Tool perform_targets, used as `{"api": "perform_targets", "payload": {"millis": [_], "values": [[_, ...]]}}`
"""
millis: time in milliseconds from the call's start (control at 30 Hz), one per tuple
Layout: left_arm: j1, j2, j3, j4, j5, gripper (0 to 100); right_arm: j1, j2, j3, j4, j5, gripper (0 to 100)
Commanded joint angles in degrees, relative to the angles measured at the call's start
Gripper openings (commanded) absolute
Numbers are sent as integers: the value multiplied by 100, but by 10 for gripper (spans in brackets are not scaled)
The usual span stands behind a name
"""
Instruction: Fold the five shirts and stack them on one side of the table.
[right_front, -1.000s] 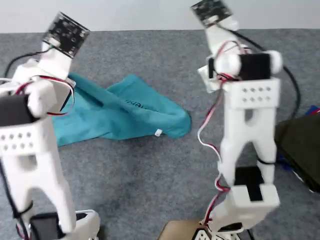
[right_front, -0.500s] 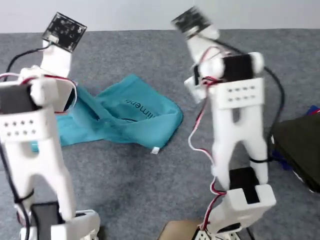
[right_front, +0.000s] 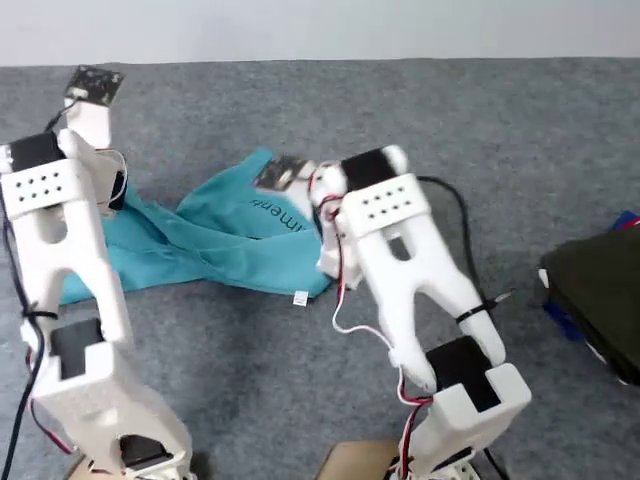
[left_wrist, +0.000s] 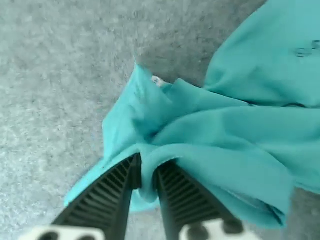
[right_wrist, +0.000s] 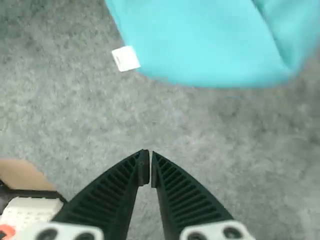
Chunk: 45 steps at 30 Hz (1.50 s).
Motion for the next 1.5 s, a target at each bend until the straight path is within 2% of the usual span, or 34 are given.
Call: {"api": "perform_targets", "payload": {"millis": [0, 233, 533, 767, 967, 1167, 1467], "values": [[-325, 132, -75, -492, 53, 6, -198, -31, 246, -400, 88, 25], [-756, 352, -57, -642, 53, 6, -374, -31, 782, -919, 88, 199], [-756, 360, -40, -642, 53, 6, -716, 505, 993, -2079, 35, 225], [-774, 360, -40, -633, 26, 6, -752, 1798, -237, -2185, -352, 226], [-765, 360, -40, -633, 18, 6, -743, 2738, -1257, -2105, -651, 214], [-774, 352, -40, -633, -79, 6, -426, 3064, -1934, -1358, -404, 34], [-738, 308, -40, -633, -123, 6, 145, 3073, -2901, -453, -299, 13]]}}
